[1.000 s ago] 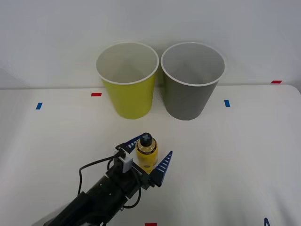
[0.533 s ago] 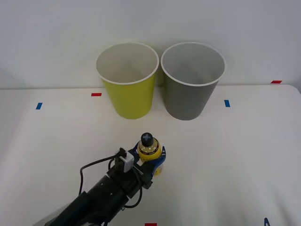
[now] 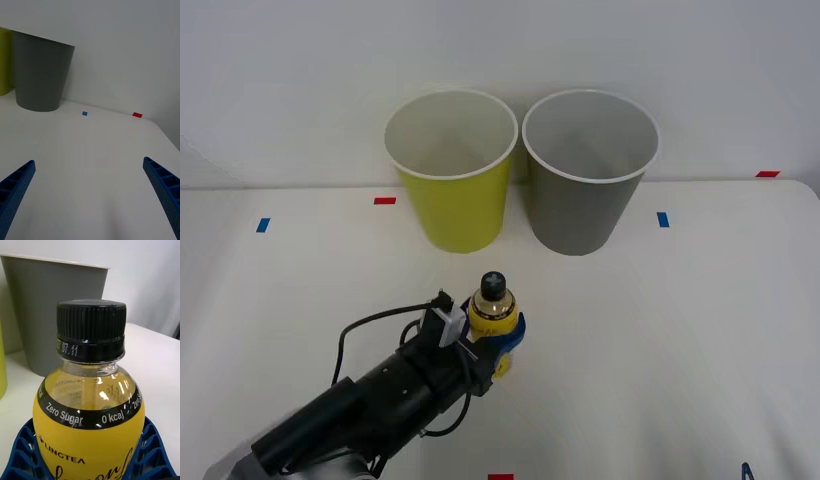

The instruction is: Put cans in the gray bin and PET bottles in the light green bin.

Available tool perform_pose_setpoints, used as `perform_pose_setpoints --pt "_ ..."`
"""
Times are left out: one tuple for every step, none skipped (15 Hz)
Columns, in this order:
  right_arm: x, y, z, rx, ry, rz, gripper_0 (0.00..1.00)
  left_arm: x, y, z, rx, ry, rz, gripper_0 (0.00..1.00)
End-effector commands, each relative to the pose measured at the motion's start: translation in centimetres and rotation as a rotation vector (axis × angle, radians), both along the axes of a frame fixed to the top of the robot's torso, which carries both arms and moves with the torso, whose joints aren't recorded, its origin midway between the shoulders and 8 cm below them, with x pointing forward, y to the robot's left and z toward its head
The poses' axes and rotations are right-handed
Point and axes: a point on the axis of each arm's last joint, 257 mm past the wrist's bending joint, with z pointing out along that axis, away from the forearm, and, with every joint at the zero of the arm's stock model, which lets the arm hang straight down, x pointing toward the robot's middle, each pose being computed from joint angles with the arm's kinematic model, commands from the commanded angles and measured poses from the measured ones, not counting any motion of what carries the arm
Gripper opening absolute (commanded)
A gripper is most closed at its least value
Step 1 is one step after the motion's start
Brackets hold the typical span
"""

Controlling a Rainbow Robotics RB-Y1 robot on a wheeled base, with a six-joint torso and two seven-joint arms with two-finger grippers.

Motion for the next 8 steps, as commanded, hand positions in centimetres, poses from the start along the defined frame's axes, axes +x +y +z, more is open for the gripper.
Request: perform_pose_setpoints --pt "0.0 0.0 0.0 0.000 0.000 0.000 1.00 -0.1 3.9 3.1 0.095 0.041 0.043 0.00" --pt "0.0 0.0 0.0 0.000 0.000 0.000 1.00 0.0 5.1 3.8 0.124 0.053 0.055 0.00" --pt "0.0 0.0 0.0 0.000 0.000 0.000 1.00 0.3 6.5 5.0 0.147 0.072 0.069 0.00" --pt "0.0 0.0 0.0 0.000 0.000 0.000 1.00 0.4 7.5 5.8 0.161 0.089 0.074 0.00" --pt "0.0 0.0 0.0 0.000 0.000 0.000 1.00 0.4 8.4 6.7 0.168 0.105 0.082 0.00" --pt "0.0 0.0 0.0 0.000 0.000 0.000 1.00 0.7 9.9 8.1 0.173 0.118 0.094 0.00" --pt "0.0 0.0 0.0 0.000 0.000 0.000 1.00 0.8 11.2 8.9 0.182 0.131 0.107 0.00" --pt "0.0 0.0 0.0 0.000 0.000 0.000 1.00 1.0 12.8 10.3 0.191 0.132 0.128 0.00"
